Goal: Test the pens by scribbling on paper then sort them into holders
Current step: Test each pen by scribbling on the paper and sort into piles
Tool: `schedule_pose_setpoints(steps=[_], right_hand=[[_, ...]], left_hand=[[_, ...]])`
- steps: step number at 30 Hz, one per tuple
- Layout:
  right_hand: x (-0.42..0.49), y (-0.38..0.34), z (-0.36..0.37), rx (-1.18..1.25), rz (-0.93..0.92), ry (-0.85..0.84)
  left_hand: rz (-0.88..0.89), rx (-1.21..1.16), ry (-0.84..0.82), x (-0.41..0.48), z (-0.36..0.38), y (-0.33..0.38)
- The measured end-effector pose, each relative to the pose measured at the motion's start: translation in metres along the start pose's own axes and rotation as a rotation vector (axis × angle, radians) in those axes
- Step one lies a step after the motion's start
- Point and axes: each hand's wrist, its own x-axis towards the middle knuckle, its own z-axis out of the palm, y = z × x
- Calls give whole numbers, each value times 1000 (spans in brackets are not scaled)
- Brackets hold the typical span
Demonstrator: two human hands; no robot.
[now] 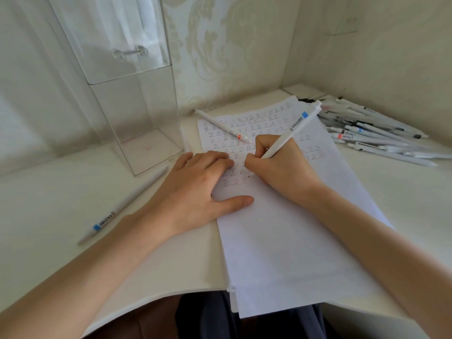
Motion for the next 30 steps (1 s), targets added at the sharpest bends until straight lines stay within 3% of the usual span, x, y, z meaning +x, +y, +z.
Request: schedule_pose_setpoints(steps=[30], right_hand=[[-2,-2,-2,5,-20,-49]], left_hand=[[4,2,8,1,0,0]])
